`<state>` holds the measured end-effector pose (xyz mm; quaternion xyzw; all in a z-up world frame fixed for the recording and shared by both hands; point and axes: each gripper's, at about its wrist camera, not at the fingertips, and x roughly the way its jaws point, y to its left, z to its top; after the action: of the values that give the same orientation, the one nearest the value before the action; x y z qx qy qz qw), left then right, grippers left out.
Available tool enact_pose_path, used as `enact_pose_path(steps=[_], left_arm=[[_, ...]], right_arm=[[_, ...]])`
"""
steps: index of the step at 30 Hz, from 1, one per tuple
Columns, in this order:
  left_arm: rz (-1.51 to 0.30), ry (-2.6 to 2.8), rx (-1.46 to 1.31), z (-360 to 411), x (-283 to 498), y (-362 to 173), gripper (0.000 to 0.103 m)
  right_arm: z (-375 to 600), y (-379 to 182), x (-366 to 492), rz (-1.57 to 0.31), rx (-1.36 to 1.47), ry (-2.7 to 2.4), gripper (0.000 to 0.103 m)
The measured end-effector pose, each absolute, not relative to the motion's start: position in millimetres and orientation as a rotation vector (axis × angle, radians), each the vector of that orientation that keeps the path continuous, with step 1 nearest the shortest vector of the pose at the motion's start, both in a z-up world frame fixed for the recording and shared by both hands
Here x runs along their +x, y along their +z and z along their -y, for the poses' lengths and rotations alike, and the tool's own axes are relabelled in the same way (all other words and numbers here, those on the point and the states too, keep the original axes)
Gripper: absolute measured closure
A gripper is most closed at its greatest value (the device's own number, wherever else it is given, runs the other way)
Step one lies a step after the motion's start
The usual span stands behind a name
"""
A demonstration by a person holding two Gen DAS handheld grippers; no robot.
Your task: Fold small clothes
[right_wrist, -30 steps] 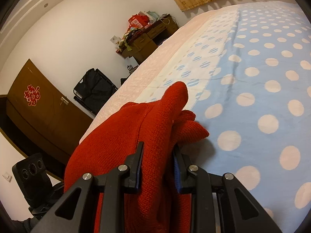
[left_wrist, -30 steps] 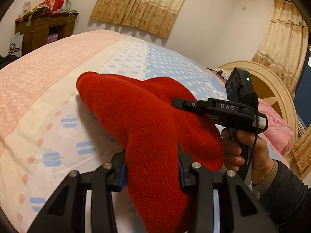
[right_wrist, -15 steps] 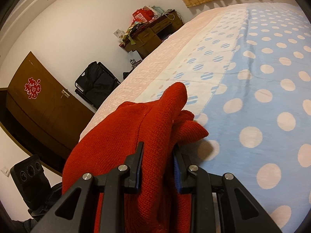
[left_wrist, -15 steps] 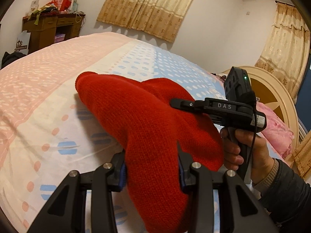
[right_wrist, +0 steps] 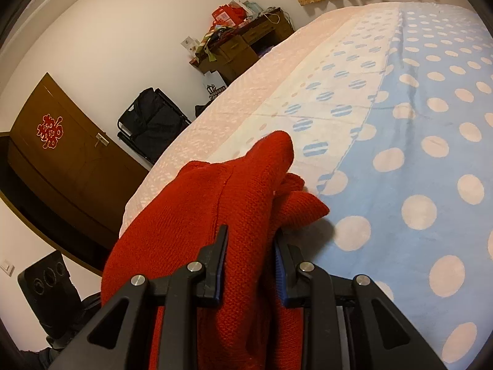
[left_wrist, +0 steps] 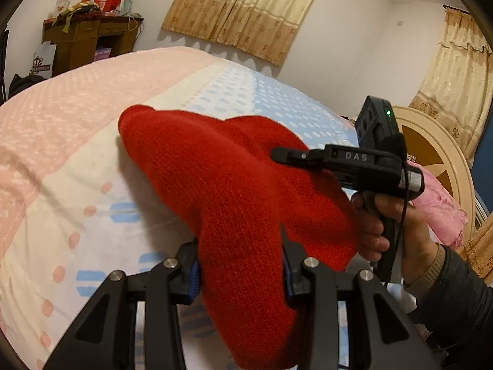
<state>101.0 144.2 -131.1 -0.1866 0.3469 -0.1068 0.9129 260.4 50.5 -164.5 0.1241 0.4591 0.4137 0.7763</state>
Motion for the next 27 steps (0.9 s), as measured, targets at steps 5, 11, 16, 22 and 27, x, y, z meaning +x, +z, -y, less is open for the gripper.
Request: enact_pose_path(steps=[5,11,16,22,27], left_arm=[[-0.732,-0.220,-0.388,-150,95,-139,0.062],[-0.747,-0.218,-0.396,-150,90,-146,0.062],[-0.749,-0.217,-0.396,-149,90,-151,0.062],[-0.751,-0.216,-0.403,-152,93,-155,0.060],[-0.770,-0.206,-0.431,-156,96,-162,0.040]], right_arm=[[-55,-168,259,-1.004,0.260,0.896,0.076],[-57,-173,256,-1.015,0.245,0.879,0.076],[-59,-175,251,-1.008,0.211,0.863,0.076],[-66,-177,248,-0.993,0.120,0.824,0.074],[-61,-186,254,-1.004,0.141,0.800,0.062]])
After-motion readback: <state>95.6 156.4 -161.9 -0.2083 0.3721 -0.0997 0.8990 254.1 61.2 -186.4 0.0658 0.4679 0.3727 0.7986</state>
